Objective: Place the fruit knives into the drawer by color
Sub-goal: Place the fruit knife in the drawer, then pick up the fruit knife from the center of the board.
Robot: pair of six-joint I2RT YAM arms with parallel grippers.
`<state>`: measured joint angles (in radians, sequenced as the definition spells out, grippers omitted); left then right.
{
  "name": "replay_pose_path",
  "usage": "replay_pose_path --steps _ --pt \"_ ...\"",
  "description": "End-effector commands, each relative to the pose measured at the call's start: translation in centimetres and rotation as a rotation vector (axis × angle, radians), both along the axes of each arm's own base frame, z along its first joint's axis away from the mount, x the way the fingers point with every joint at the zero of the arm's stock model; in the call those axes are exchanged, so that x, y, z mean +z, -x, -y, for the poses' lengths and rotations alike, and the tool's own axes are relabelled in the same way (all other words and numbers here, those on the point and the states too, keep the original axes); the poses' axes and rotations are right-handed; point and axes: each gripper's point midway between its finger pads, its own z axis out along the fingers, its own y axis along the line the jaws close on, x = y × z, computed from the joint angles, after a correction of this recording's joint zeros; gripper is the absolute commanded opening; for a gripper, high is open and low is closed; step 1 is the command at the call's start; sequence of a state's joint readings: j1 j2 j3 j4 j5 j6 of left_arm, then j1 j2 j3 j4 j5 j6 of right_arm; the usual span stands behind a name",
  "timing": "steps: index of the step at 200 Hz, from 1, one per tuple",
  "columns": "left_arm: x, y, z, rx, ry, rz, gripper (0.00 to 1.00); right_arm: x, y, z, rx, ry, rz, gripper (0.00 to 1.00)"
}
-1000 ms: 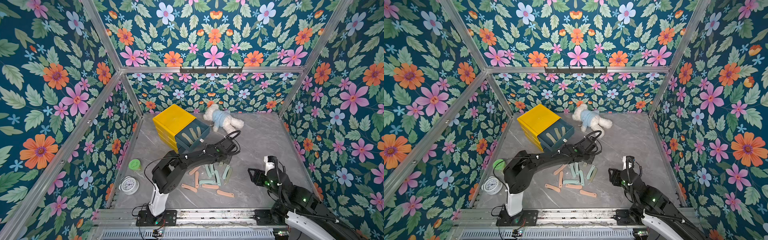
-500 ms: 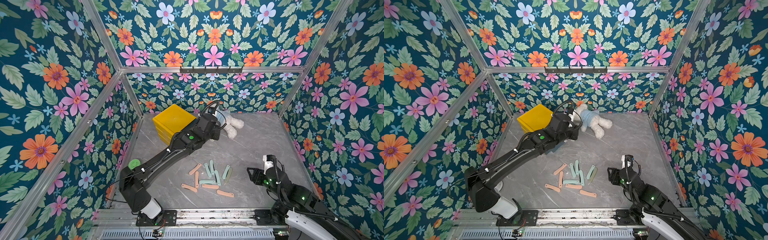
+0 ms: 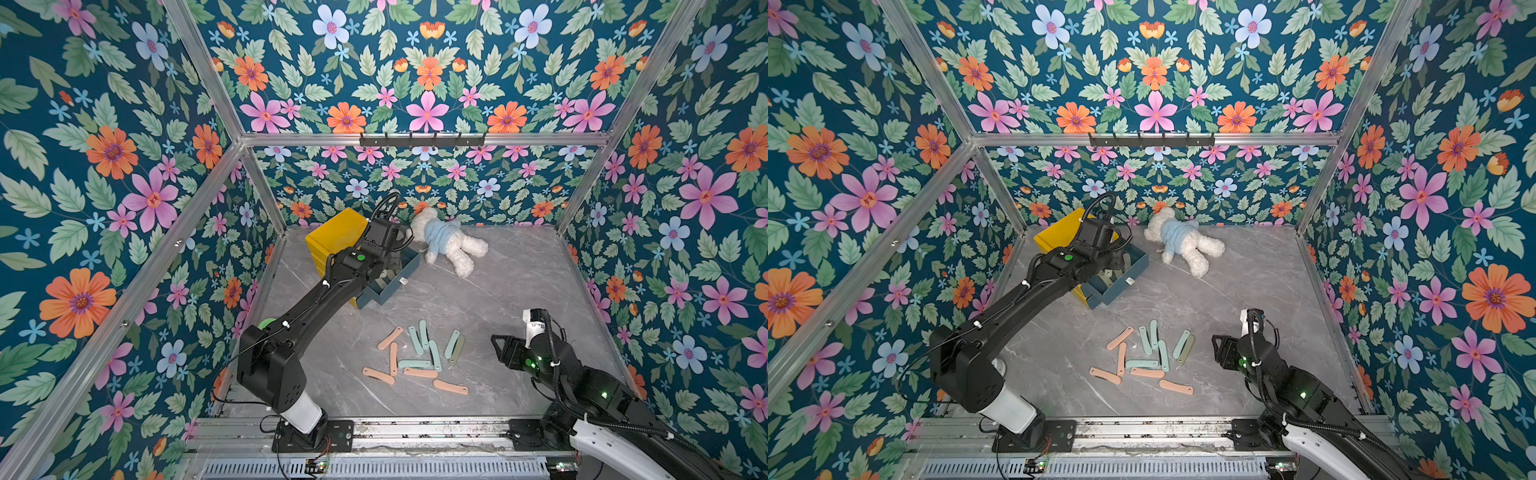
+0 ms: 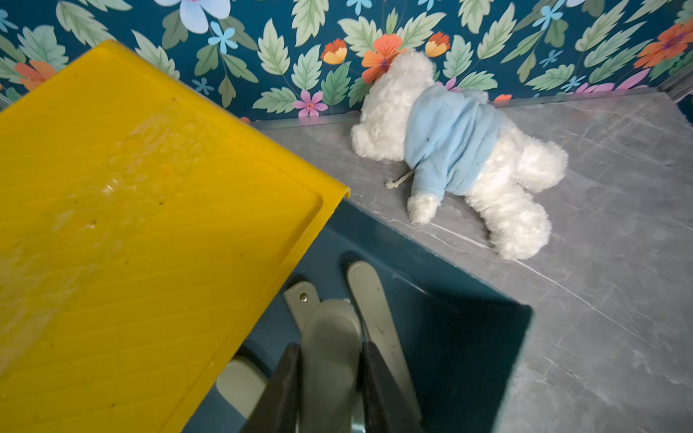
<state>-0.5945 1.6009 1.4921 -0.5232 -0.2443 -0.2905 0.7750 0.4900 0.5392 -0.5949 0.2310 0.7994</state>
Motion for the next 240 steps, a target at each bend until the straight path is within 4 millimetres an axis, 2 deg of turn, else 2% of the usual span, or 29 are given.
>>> replay_pose_path --steps 1,25,50,85,106,133,155,188,215,240 --pt "0.6 -0.1 0.1 -0.001 0.025 0.024 0.48 0.2 0.0 -0.4 0.016 -0.008 0.0 0.64" --pt "1.7 0.0 0.2 -0.007 0.048 0.048 0.62 0.1 -0.1 -0.7 0.019 -0.016 -0.009 0.65" --pt "3.6 0.4 0.0 -0.015 0.083 0.085 0.76 0.0 -0.2 -1.0 0.022 -0.026 -0.017 0.65" --pt "6.6 2.4 -0.2 -0.047 0.18 0.149 0.94 -0.3 -0.4 -1.6 0.028 -0.028 -0.035 0.65" --pt "7.8 4.2 -1.3 -0.041 0.24 0.193 0.99 -1.0 -0.7 -2.3 0.038 -0.025 -0.064 0.65" --pt "10.1 7.0 -3.6 -0.013 0.312 0.289 0.99 -2.6 -1.1 -3.3 0.041 -0.019 -0.122 0.65" --pt "9.1 8.6 -5.3 0.024 0.327 0.303 0.99 -4.6 -1.6 -4.4 0.037 -0.011 -0.187 0.67" --pt "5.3 10.5 -7.0 0.07 0.349 0.272 0.99 -7.4 -2.5 -5.3 0.022 0.043 -0.257 0.69" --pt "2.4 11.5 -6.9 0.068 0.408 0.241 0.99 -8.7 -3.3 -6.8 0.038 0.088 -0.294 0.69" --pt "0.6 11.9 -6.7 0.06 0.424 0.205 0.99 -9.9 -3.9 -8.0 0.061 0.141 -0.334 0.68"
